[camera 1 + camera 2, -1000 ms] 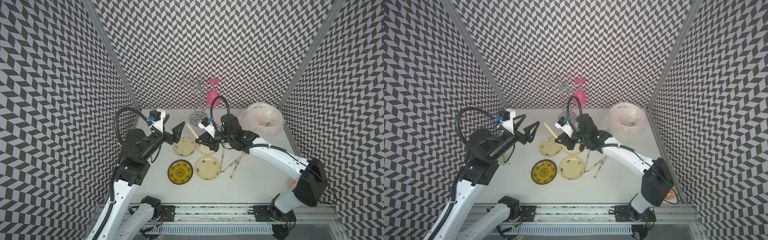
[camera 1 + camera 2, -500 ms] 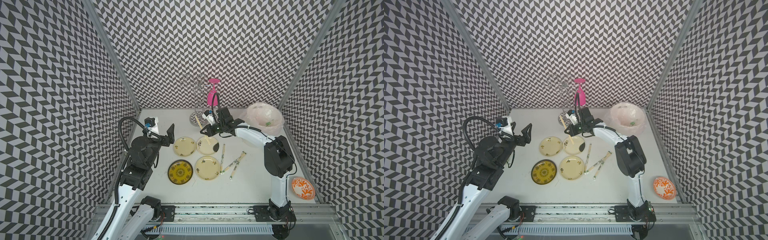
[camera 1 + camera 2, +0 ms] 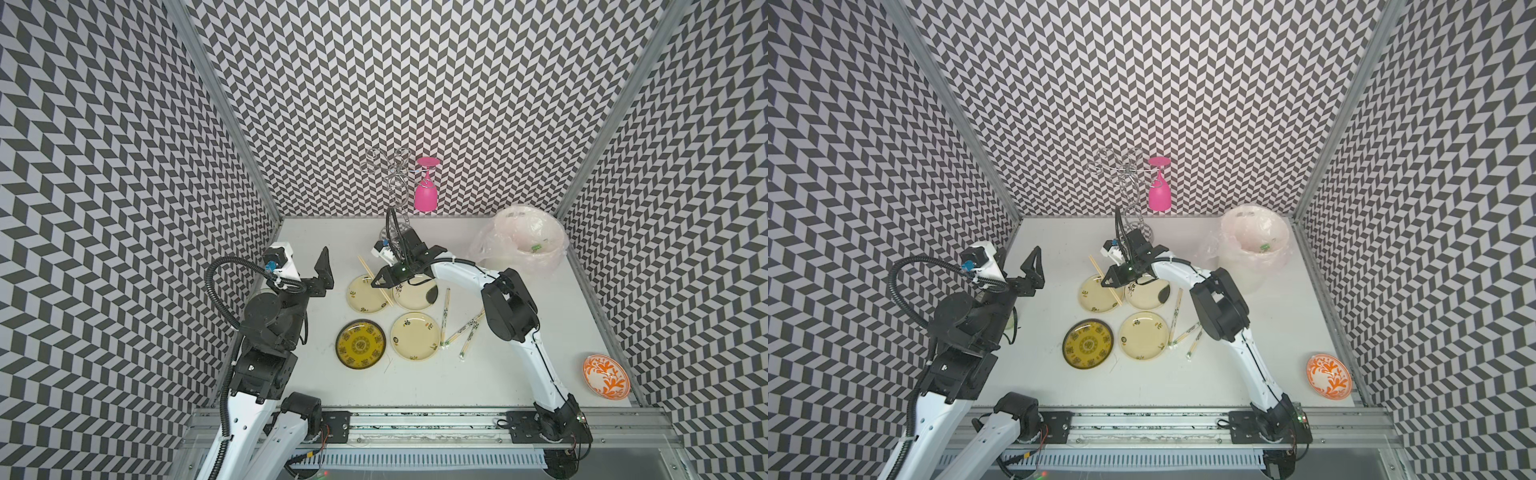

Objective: Remove the packaging of disposable chopsticks
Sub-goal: Place the disposable chopsticks on the plate.

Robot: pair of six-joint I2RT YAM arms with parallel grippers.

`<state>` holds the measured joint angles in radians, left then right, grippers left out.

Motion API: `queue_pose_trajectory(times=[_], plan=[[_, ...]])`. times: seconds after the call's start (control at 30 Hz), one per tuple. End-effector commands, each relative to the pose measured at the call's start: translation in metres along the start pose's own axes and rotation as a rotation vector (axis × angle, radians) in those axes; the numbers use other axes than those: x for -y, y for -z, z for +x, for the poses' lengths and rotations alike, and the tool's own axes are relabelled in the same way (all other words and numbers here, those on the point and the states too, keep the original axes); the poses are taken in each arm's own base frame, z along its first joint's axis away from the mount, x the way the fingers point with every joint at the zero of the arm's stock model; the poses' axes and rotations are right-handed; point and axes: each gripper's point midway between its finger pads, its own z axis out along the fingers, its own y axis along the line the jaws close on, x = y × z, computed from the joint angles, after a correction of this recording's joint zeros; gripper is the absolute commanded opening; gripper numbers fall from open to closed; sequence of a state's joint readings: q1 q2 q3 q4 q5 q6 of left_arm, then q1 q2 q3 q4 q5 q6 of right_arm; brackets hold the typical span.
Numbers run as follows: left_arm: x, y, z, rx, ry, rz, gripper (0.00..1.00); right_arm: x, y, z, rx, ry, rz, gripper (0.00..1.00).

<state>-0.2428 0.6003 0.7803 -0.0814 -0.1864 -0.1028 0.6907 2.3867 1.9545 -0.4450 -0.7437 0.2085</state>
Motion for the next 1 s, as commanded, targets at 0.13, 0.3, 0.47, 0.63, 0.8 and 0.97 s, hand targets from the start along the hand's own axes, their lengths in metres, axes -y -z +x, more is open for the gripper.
queue_pose_trajectory(times=[0.13, 0.3, 0.47, 0.63, 0.8, 0.97], plan=[[-0.008, -0.013, 0.017, -0.054, 0.04, -0.046, 0.84, 0.008, -0.024, 0.001, 0.003, -0.072, -0.052, 0.0], [-0.008, -0.028, 0.05, -0.175, 0.118, -0.064, 0.8, 0.016, -0.031, 0.009, -0.023, -0.109, -0.044, 0.0], [-0.005, -0.045, 0.096, -0.324, 0.201, -0.075, 0.78, 0.018, -0.03, 0.015, -0.041, -0.14, -0.033, 0.0], [-0.005, -0.059, 0.164, -0.509, 0.313, -0.099, 0.74, 0.022, -0.032, 0.021, -0.059, -0.175, -0.024, 0.04], [-0.009, -0.072, 0.229, -0.678, 0.45, -0.115, 0.64, 0.028, -0.033, 0.023, -0.069, -0.204, -0.003, 0.1], [-0.011, -0.081, 0.277, -0.825, 0.527, -0.122, 0.5, 0.03, -0.031, 0.022, -0.064, -0.212, 0.022, 0.17]])
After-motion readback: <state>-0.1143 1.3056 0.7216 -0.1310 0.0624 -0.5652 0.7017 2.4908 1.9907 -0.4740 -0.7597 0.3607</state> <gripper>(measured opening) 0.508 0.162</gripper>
